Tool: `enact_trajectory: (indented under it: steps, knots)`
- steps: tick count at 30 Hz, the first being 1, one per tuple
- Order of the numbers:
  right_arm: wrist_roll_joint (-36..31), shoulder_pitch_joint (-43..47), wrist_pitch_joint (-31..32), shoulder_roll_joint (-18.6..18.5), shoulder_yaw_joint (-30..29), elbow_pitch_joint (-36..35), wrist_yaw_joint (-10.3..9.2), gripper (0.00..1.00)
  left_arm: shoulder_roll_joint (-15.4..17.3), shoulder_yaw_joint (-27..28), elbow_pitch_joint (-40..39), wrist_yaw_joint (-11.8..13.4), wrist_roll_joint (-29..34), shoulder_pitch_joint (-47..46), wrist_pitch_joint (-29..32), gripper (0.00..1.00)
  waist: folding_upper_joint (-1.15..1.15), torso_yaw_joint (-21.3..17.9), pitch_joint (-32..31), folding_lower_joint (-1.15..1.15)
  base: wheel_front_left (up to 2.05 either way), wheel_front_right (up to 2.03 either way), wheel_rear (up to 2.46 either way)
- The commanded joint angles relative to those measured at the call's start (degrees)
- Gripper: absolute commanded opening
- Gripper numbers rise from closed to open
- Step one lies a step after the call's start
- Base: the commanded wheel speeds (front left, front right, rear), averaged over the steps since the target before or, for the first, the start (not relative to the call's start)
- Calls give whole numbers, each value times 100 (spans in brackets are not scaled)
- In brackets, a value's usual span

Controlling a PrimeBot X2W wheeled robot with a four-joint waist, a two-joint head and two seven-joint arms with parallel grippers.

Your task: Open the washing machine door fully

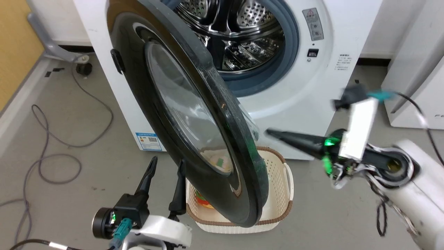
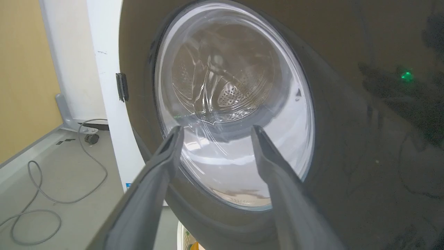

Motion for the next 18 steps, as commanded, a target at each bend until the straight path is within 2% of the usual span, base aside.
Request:
enact_trajectory:
  steps: [1, 2, 3, 4, 5, 10, 16, 17, 18]
  knots:
    - [-3, 232, -221, -40, -92, -55, 6, 0, 10, 35, 20, 20, 8, 75, -25, 100, 0, -3, -41, 0, 0, 0, 0]
    - [-59, 396, -646, -59, -259, -65, 6, 4, 10, 56, 28, 22, 8, 99, -25, 100, 0, -10, -62, 0, 0, 0, 0]
    - [-84, 569, -1003, -57, -387, -39, 6, 39, 10, 78, 40, 27, 13, 122, -25, 100, 0, -19, -83, 0, 0, 0, 0]
    - [-87, 750, -1249, -39, -484, -69, 6, 85, 10, 103, 56, 31, 20, 150, -25, 100, 0, -37, -116, 0, 0, 0, 0]
    - [-73, 950, -1518, -22, -619, -98, 6, 100, 10, 127, 74, 30, 30, 180, -25, 100, 0, -50, -138, 0, 0, 0, 0]
    - [-292, 1844, -2667, 30, -1062, -95, 6, 100, 10, 267, 140, 9, 89, 282, -25, 100, 0, -140, -200, 0, 0, 0, 0]
    - [-636, 2705, -4191, 274, -1521, 162, 6, 100, 10, 418, 216, -26, 149, 332, -25, 100, 0, -235, -226, 0, 0, 0, 0]
    - [-725, 2805, -4459, 293, -1575, 245, 6, 100, 10, 441, 226, -30, 154, 341, -25, 100, 0, -251, -233, 0, 0, 0, 0]
    - [-1168, 3014, -4964, 319, -1732, 513, 6, 100, 10, 509, 244, -35, 161, 371, -25, 100, 0, -312, -255, 0, 0, 0, 0]
